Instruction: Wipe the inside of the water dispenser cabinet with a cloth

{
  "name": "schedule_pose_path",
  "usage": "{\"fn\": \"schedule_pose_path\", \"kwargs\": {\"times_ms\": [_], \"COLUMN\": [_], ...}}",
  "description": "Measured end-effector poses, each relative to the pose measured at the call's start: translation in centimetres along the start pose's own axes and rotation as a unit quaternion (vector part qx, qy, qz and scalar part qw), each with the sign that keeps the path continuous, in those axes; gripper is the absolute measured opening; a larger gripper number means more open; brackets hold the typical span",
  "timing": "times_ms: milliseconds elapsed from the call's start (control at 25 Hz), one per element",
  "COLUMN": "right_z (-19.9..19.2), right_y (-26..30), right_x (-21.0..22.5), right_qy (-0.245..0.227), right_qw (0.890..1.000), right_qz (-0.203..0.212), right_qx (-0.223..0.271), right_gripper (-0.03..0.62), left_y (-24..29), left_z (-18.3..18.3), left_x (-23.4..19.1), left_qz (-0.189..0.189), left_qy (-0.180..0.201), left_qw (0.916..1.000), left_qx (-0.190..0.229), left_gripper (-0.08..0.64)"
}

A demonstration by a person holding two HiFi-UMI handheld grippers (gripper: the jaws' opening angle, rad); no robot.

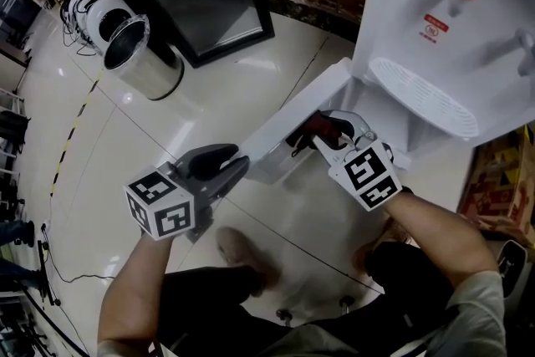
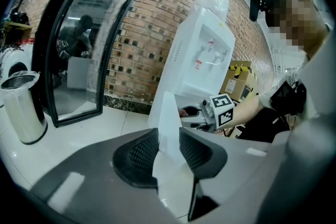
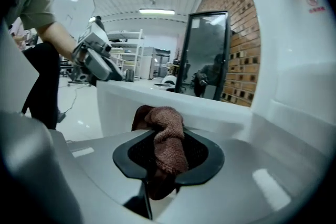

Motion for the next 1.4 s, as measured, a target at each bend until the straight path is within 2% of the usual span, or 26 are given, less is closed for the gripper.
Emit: {"fn": "schedule_pose_path", "kwargs": {"times_ms": [200,360,480,800,1200,1400], "right_z": [-1.1,-2.5,-3.3,-3.8,-4.1,-5.2], "right_y": [-0.1,-1.1,-2.0,-2.9,-2.8,-4.1], "right_x": [3.5,6.5,7.4,7.5,7.7,8.7], "right_qy": [0.072,0.143,0.175,0.184,0.181,0.190], "right_qw": [0.995,0.980,0.971,0.963,0.962,0.951], "right_qz": [-0.068,-0.137,-0.160,-0.197,-0.204,-0.238], "right_qx": [-0.008,-0.018,-0.017,-0.016,-0.023,-0.052], "right_gripper": [0.114,0.113,0.114,0.112,0.110,0.110], "left_y": [0.1,0.3,0.3,0.5,0.5,0.8], "left_z": [0.1,0.1,0.0,0.1,0.1,0.1], "left_x": [0.1,0.4,0.4,0.6,0.4,0.5], "left_qz": [0.003,0.002,-0.001,0.002,0.002,-0.005], "left_qy": [-0.001,0.002,0.008,0.008,0.015,0.012], "left_qw": [1.0000,1.0000,1.0000,0.9999,0.9999,0.9999], "left_qx": [-0.001,-0.004,-0.003,-0.006,-0.003,-0.001], "left_gripper": [0.126,0.124,0.124,0.123,0.121,0.121]}}
Point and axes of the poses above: the fingertips, and each gripper's own axes: y forward along the fingers, x to its right, z out of its top, the point moved 7 cm from there along -y, backward along the fingers, and after that the axes turned 5 degrees about -y, right-handed, at the moved point
